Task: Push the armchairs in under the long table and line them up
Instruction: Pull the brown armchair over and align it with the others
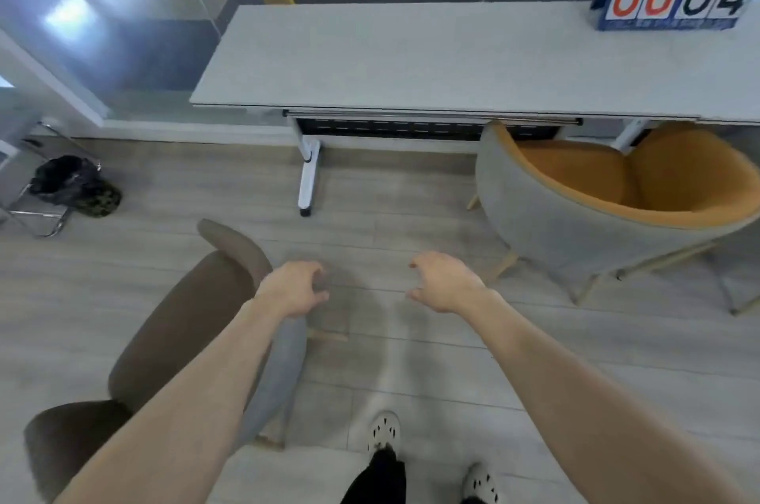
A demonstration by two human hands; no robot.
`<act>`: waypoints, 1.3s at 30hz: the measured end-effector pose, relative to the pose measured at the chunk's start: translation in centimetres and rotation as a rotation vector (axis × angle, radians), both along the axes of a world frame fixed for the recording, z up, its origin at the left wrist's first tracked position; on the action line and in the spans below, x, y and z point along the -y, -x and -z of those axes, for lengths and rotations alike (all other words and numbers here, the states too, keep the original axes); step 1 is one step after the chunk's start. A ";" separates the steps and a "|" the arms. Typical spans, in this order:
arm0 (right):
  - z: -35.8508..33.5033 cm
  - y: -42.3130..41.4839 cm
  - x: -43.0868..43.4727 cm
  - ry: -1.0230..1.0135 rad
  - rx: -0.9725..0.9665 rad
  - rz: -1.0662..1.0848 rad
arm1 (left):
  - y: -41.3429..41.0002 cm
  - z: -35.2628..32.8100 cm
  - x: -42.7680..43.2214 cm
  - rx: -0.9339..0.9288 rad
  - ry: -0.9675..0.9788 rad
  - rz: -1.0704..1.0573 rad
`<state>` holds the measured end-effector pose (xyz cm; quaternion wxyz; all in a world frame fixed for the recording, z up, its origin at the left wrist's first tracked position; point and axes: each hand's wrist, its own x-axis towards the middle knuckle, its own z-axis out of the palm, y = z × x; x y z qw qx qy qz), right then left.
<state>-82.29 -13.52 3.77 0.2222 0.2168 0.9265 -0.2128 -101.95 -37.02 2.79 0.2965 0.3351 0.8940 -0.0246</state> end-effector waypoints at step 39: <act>8.9 -1.1 40.5 -0.340 -0.292 -0.240 | 0.2 10.9 45.2 -0.239 -0.037 0.311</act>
